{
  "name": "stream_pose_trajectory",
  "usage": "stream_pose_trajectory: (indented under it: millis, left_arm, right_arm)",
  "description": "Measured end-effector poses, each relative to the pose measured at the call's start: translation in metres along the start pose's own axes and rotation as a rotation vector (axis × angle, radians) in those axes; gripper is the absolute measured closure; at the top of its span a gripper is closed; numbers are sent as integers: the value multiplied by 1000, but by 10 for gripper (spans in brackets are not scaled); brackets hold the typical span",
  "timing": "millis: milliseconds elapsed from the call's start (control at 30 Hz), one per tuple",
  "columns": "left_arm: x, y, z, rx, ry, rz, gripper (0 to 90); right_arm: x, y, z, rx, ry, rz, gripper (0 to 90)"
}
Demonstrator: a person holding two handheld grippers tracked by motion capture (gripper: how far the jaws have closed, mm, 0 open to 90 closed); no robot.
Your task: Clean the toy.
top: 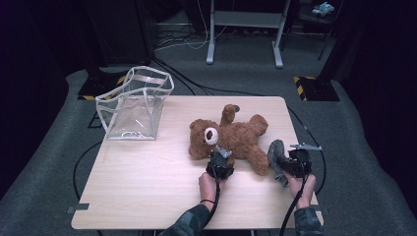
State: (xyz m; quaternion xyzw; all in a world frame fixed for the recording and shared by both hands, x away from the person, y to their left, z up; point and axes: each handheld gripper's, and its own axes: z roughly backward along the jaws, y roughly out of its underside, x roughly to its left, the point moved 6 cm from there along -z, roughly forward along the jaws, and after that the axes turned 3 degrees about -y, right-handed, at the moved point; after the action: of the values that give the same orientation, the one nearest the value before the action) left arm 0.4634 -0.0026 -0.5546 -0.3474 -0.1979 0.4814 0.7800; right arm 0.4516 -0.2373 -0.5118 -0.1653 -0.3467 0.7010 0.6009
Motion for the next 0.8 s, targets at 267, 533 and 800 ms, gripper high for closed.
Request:
stream_pose_trajectory:
  millis: [267,533,800]
  left_arm:
    - [8,-5,8,-33,38,-3,698]
    - [13,-13,18,-69,70,-4,708]
    - [19,-26,25,-88,71,-14,718]
  right_arm:
    - [-1,3,-2,10,5,-11,768]
    - [-2,2,-2,8,2,-4,767]
    - [-1,3,-4,8,-1,-15,767]
